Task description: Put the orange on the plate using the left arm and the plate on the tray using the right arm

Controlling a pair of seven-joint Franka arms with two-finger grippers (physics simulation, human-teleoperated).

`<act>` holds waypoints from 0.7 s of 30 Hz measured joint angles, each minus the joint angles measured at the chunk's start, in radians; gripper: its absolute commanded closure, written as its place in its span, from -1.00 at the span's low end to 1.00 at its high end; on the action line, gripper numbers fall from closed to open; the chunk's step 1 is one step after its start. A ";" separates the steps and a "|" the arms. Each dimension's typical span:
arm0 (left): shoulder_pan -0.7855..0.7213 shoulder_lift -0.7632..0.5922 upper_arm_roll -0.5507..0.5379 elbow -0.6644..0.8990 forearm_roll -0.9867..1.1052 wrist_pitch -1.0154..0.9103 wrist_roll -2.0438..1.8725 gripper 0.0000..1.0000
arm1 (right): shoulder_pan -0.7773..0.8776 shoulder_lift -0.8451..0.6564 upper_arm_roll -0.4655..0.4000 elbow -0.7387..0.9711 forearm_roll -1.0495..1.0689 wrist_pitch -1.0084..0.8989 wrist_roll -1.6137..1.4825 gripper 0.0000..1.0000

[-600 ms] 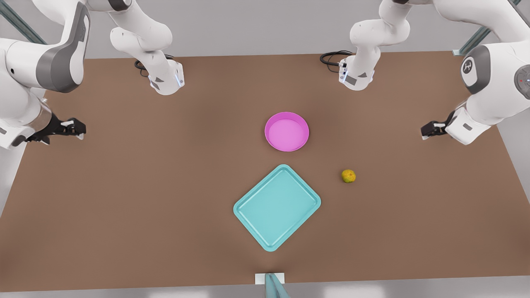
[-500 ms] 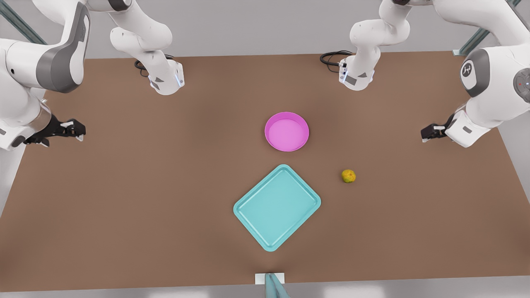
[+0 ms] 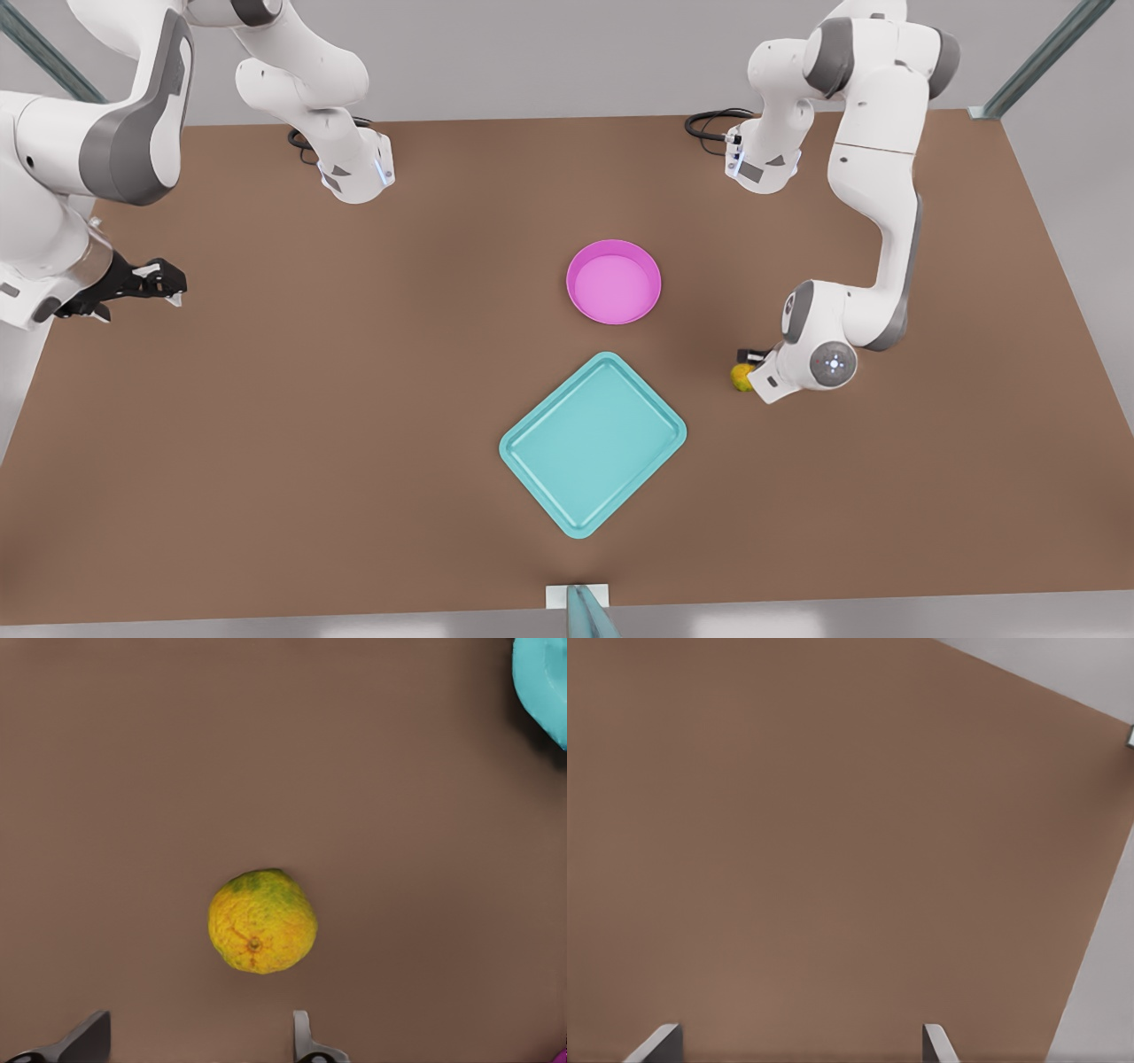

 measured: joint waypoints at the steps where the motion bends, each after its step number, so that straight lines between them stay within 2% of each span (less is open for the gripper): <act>1: -0.003 0.002 0.000 -0.002 -0.001 0.026 -0.002 -1.00 | -0.001 0.001 0.000 -0.006 0.000 -0.002 -0.002 -1.00; 9: -0.030 0.040 0.000 -0.007 -0.006 0.134 -0.014 -1.00 | 0.001 0.006 -0.001 -0.019 0.001 -0.009 -0.015 -1.00; 21: -0.029 0.109 0.000 -0.008 -0.006 0.167 -0.025 -1.00 | 0.000 0.015 -0.001 -0.020 0.001 -0.011 -0.027 -1.00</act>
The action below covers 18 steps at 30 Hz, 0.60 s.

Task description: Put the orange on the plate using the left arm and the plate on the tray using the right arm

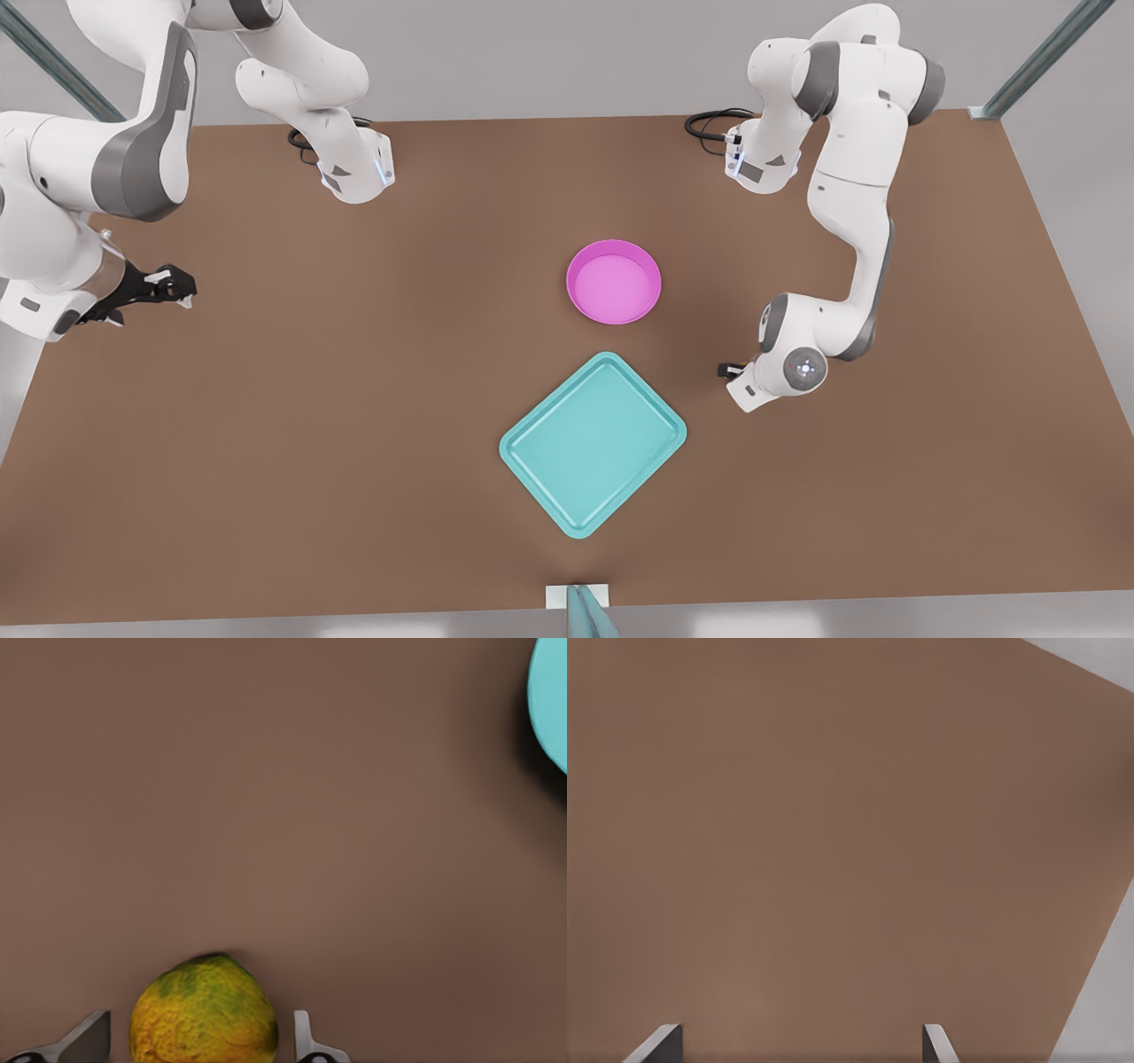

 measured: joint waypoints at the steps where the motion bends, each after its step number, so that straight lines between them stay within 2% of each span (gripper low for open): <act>1: 0.000 0.003 0.000 0.000 0.000 0.001 -0.001 -1.00 | 0.000 0.000 0.000 0.000 0.000 0.000 -0.001 -1.00; 3: 0.000 0.006 0.000 0.000 0.000 0.002 -0.002 -1.00 | 0.000 0.000 0.000 0.000 0.000 0.000 -0.002 -1.00; 4: 0.000 0.009 0.000 0.001 0.000 0.004 -0.002 -0.90 | 0.000 0.000 0.000 0.000 0.000 0.000 -0.003 -1.00; 6: 0.000 0.012 0.000 0.001 0.001 0.009 -0.004 -0.38 | 0.000 0.000 0.000 0.000 0.000 0.000 -0.004 -1.00; 8: 0.001 0.013 0.000 0.001 0.005 0.013 -0.008 -0.23 | 0.000 0.000 -0.001 0.000 0.000 0.000 -0.005 -1.00; 12: 0.002 -0.002 0.000 0.002 0.011 0.017 -0.018 -0.21 | -0.001 0.001 -0.002 0.000 0.000 0.000 -0.007 -1.00; 16: -0.007 -0.072 -0.007 0.003 0.013 -0.018 -0.031 -0.21 | -0.001 0.004 -0.003 0.000 0.000 0.000 -0.009 -1.00; 18: -0.098 -0.129 -0.010 0.011 0.010 -0.081 -0.047 -0.24 | -0.001 0.005 -0.003 0.000 0.000 0.000 -0.010 -1.00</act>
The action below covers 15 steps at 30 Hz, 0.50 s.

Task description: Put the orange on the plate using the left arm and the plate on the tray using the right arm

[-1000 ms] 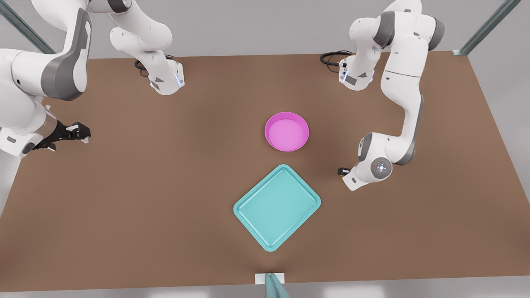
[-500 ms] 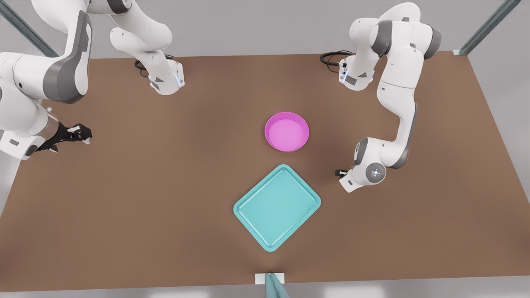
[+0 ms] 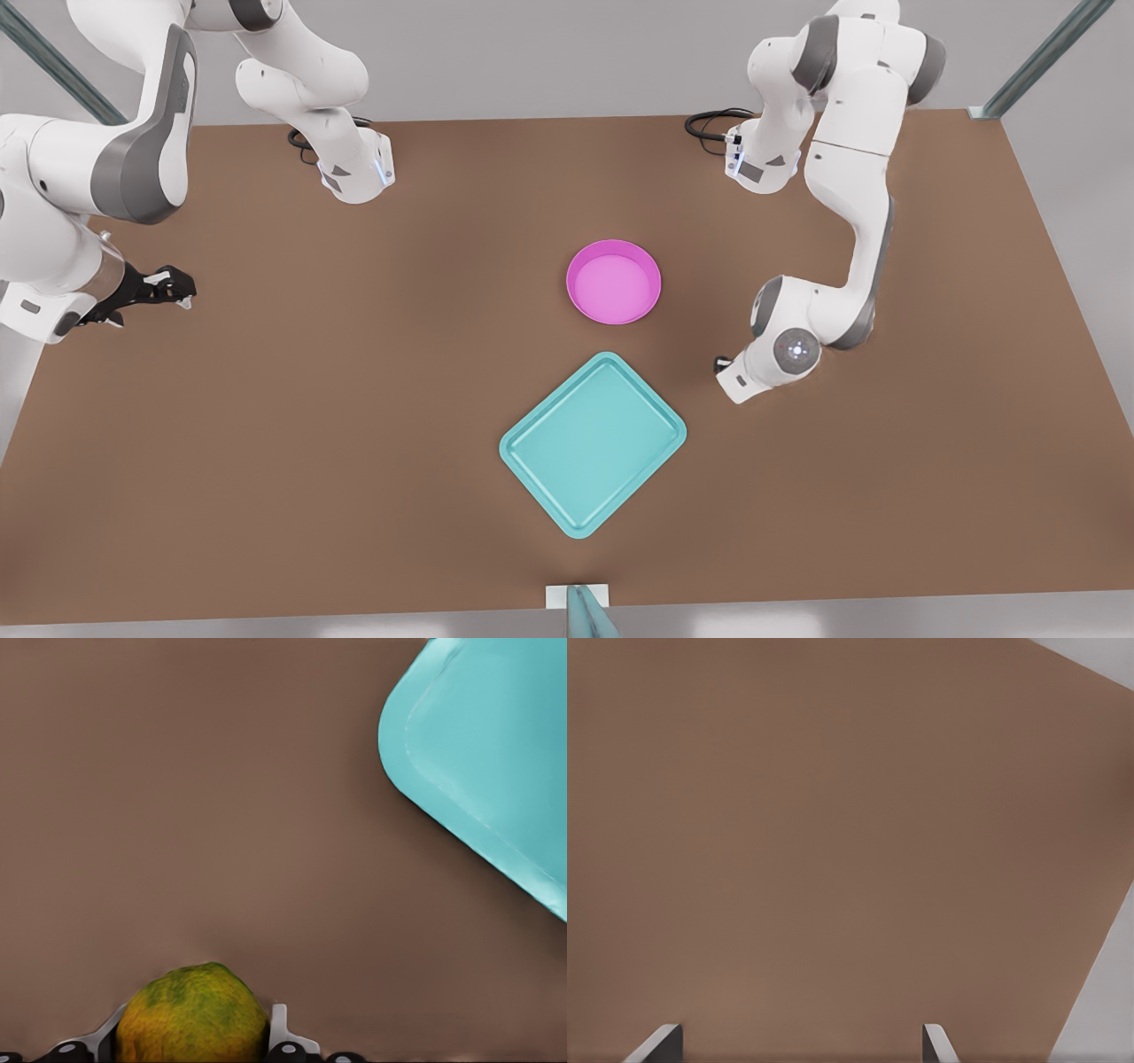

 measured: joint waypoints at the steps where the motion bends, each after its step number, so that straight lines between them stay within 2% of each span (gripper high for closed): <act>1: -0.062 -0.015 -0.001 0.022 -0.004 -0.044 -0.011 -0.24 | 0.000 0.001 0.000 0.000 0.000 0.000 0.000 -1.00; 3: -0.189 0.005 -0.004 0.108 -0.030 -0.150 -0.035 -0.27 | 0.000 0.002 0.000 0.000 0.000 0.000 -0.001 -1.00; 6: -0.368 0.047 -0.009 0.148 -0.064 -0.258 -0.084 -0.27 | 0.000 0.002 -0.001 0.000 0.000 0.001 -0.002 -1.00; 11: -0.466 0.048 -0.010 0.093 -0.089 -0.354 -0.155 -0.29 | 0.000 0.002 -0.002 -0.001 0.000 0.001 -0.003 -1.00; 12: -0.472 0.046 -0.010 0.084 -0.092 -0.365 -0.167 -0.91 | 0.001 0.003 -0.002 -0.002 0.000 0.001 -0.003 -1.00; 13: -0.476 0.046 -0.010 0.079 -0.096 -0.374 -0.178 -1.00 | 0.001 0.003 -0.002 -0.002 0.000 0.001 -0.004 -1.00; 15: -0.479 0.047 -0.010 0.076 -0.101 -0.386 -0.198 -1.00 | 0.001 0.003 -0.002 -0.003 0.000 0.002 -0.004 -1.00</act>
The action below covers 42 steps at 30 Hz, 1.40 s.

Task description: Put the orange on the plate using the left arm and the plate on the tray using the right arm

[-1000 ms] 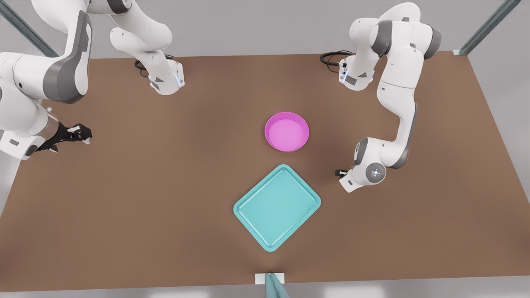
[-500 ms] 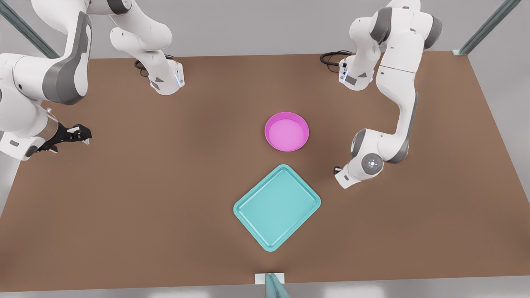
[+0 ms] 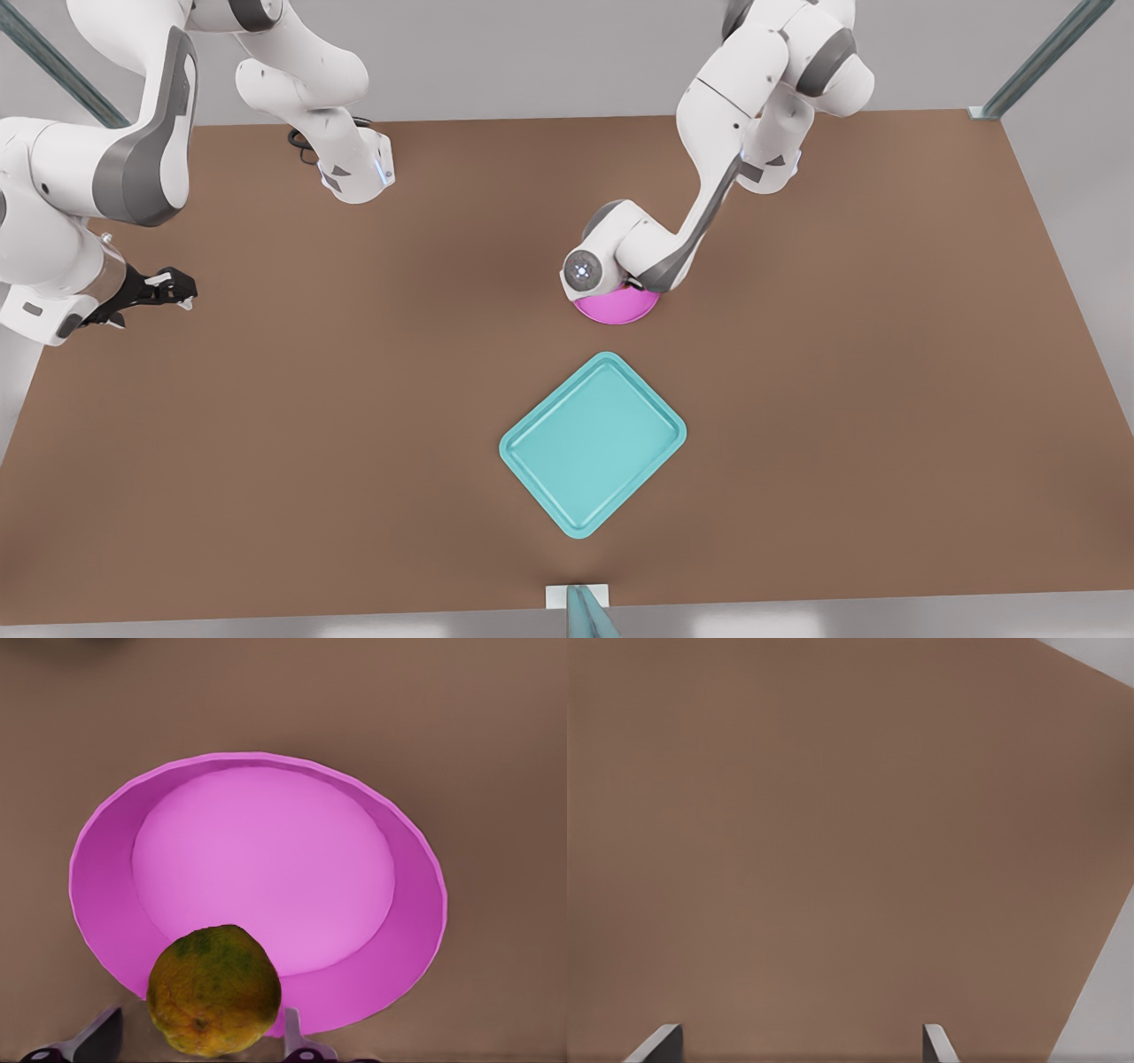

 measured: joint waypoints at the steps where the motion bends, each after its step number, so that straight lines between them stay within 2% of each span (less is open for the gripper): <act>1: 0.000 -0.002 0.000 -0.001 -0.002 -0.005 -0.010 -1.00 | 0.000 0.000 0.000 -0.001 0.000 0.001 0.000 -1.00; 2: -0.001 -0.028 0.009 0.008 -0.003 -0.019 -0.019 -1.00 | 0.000 0.000 0.000 -0.002 0.000 0.001 0.000 -1.00; 3: -0.002 -0.076 0.069 0.072 -0.005 -0.065 -0.025 -1.00 | 0.001 0.001 0.000 -0.003 0.000 0.002 0.000 -1.00; 4: 0.001 -0.117 0.179 0.169 -0.011 -0.130 -0.024 -1.00 | 0.002 0.011 0.000 -0.009 0.007 0.002 0.000 -1.00; 5: 0.002 -0.137 0.337 0.293 -0.024 -0.203 -0.017 -1.00 | 0.005 0.044 0.000 -0.035 0.041 0.006 0.004 -1.00; 7: 0.023 -0.155 0.598 0.468 -0.047 -0.321 -0.001 -1.00 | 0.027 0.144 0.000 -0.104 0.177 0.039 0.018 -1.00; 9: 0.066 -0.161 0.685 0.559 -0.067 -0.398 0.013 -1.00 | 0.073 0.250 0.009 -0.163 0.339 0.109 0.031 -1.00; 10: 0.165 -0.183 0.606 0.577 -0.073 -0.415 0.019 -1.00 | 0.116 0.274 0.022 -0.210 0.399 0.162 0.038 -1.00; 12: 0.480 -0.326 0.235 0.431 -0.013 -0.384 0.030 -1.00 | 0.189 0.270 0.049 -0.325 0.498 0.282 0.051 -1.00; 13: 0.565 -0.404 0.145 0.341 0.014 -0.353 0.041 -1.00 | 0.210 0.259 0.071 -0.387 0.545 0.344 0.057 -1.00; 15: 0.653 -0.530 0.075 0.192 0.050 -0.281 0.067 -1.00 | 0.253 0.256 0.115 -0.454 0.616 0.453 0.069 -1.00; 17: 0.707 -0.554 0.049 0.136 0.071 -0.212 0.085 -1.00 | 0.303 0.271 0.132 -0.462 0.659 0.532 0.079 -1.00; 24: 0.795 -0.500 0.042 0.141 0.095 -0.118 0.136 -1.00 | 0.487 0.387 0.146 -0.386 0.750 0.687 0.106 -1.00; 27: 0.774 -0.485 0.041 0.149 0.097 -0.106 0.153 -1.00 | 0.557 0.441 0.159 -0.380 0.764 0.757 0.116 -1.00; 34: 0.654 -0.469 0.040 0.165 0.097 -0.103 0.183 -1.00 | 0.610 0.475 0.203 -0.363 0.829 0.868 0.136 -1.00; 42: 0.704 -0.469 0.040 0.166 0.096 -0.106 0.205 -1.00 | 0.632 0.517 0.231 -0.305 0.886 0.910 0.160 -1.00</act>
